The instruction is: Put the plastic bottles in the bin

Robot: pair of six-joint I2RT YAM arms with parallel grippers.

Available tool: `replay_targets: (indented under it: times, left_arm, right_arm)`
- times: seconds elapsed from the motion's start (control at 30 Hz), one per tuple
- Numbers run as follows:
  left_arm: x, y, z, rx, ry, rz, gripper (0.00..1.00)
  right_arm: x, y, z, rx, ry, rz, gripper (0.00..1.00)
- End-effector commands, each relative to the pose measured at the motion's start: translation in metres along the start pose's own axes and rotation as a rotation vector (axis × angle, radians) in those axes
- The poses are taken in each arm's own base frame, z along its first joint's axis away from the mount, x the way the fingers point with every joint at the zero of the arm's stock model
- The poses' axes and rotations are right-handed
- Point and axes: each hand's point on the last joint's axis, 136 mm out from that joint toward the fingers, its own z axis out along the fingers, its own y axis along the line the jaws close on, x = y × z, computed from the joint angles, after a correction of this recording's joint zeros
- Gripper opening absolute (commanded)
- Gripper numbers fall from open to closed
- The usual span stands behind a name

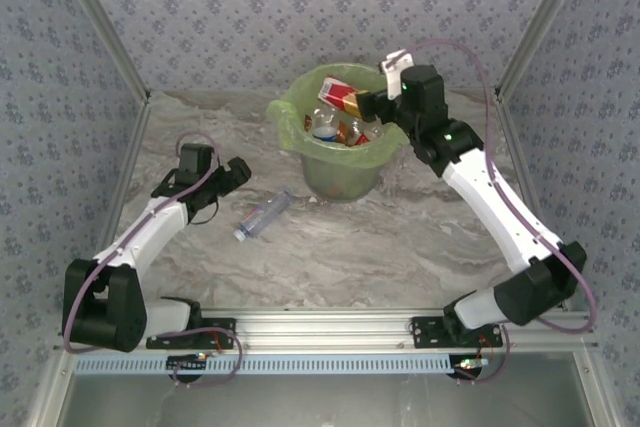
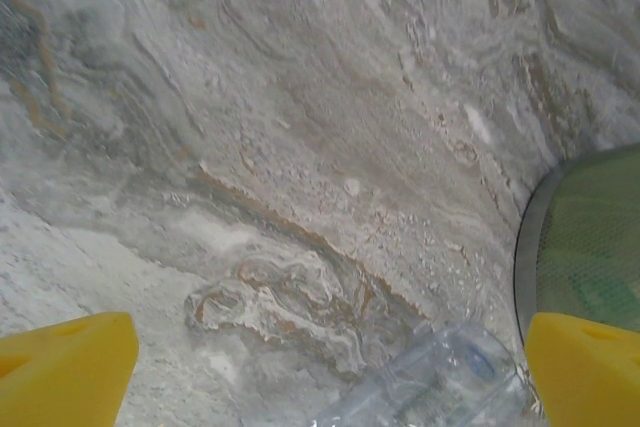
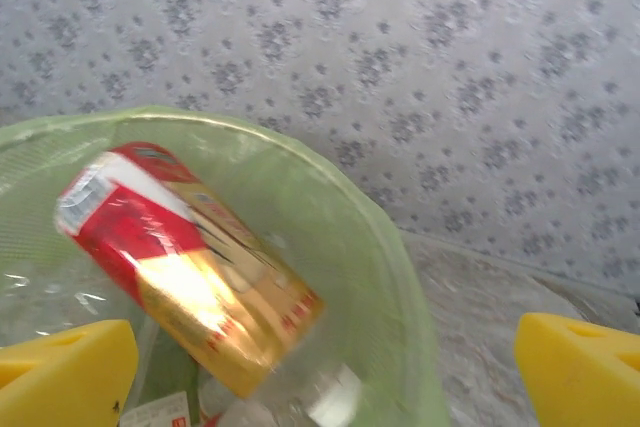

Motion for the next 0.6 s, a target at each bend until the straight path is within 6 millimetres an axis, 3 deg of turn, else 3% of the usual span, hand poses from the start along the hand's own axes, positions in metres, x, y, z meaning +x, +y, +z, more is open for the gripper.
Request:
replay_targets:
  times: [0.0, 0.23, 0.4, 0.57]
  left_arm:
    - [0.009, -0.01, -0.001, 0.053, 0.046, -0.004, 0.99]
    - [0.041, -0.011, 0.005, 0.068, 0.125, 0.021, 0.99]
    - [0.063, -0.011, 0.007, 0.057, 0.176, 0.056, 0.99]
    - [0.088, -0.011, 0.006, 0.049, 0.23, 0.133, 0.99]
  right_arm:
    - [0.006, -0.031, -0.017, 0.092, -0.046, 0.147, 0.99]
    - [0.044, -0.061, -0.036, 0.155, -0.009, 0.246, 0.99]
    - [0.078, -0.074, -0.037, 0.203, 0.053, 0.363, 0.99]
    - [0.086, -0.08, -0.042, 0.207, 0.05, 0.402, 0.99]
